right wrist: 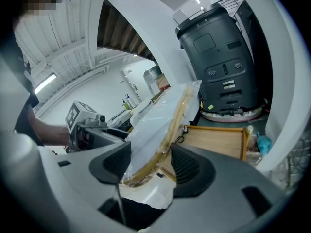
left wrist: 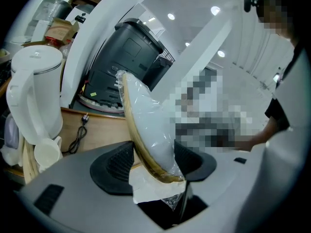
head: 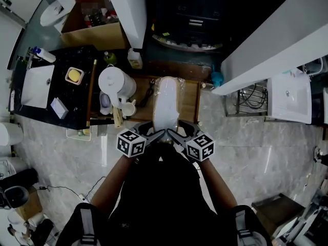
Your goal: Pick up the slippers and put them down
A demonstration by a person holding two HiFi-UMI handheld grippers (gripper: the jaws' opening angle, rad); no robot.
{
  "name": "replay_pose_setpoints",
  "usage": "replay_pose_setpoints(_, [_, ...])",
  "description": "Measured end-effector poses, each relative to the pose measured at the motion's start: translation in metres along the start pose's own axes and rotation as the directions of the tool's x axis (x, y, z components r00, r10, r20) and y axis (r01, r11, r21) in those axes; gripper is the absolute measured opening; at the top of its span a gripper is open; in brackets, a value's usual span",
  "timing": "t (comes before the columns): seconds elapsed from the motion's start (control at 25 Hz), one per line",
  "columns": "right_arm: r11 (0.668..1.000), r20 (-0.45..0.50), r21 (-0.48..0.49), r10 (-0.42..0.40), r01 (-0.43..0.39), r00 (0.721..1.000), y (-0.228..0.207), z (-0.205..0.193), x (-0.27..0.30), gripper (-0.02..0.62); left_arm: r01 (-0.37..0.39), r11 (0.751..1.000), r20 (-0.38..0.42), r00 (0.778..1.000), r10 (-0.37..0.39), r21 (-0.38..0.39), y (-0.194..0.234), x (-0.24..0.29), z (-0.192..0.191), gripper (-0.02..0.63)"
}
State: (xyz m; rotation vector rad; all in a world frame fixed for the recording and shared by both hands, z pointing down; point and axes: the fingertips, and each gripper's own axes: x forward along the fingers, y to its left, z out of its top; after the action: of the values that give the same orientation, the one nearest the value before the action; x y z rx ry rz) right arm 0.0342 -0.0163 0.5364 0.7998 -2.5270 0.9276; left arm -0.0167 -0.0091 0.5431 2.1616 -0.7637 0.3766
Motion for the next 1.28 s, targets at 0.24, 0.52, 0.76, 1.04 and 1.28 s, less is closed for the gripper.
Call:
replay_pose_setpoints(0.24, [0.999,-0.026,0.04,-0.013,0.014,1.0,-0.012,-0.011,0.013,0.264,0.01,1.0,-0.042,0.999,-0.01,-0.011,0.014,0.009,-0.006,0.265])
replay_pose_setpoints(0.52, [0.997,-0.057,0.077,-0.022,0.026,0.998,-0.025,-0.026,0.028,0.264,0.018,0.999,-0.081,0.996,-0.02,-0.033,0.031,0.021,-0.018,0.265])
replay_pose_setpoints(0.76, [0.995,-0.083,0.095,-0.033,0.04,0.996,-0.04,-0.041,0.042,0.264,0.024,0.998,-0.075,0.997,-0.029,-0.058,0.047,0.034,-0.025,0.265])
replay_pose_setpoints(1.04, [0.99,-0.1,0.13,-0.044,0.057,0.994,-0.056,-0.059,0.058,0.264,0.025,0.997,-0.114,0.993,-0.033,-0.072,0.068,0.05,-0.041,0.265])
replay_pose_setpoints(1.28, [0.985,-0.12,0.157,-0.054,0.072,0.991,-0.068,-0.074,0.073,0.264,0.014,0.997,-0.125,0.992,-0.024,-0.081,0.087,0.061,-0.055,0.265])
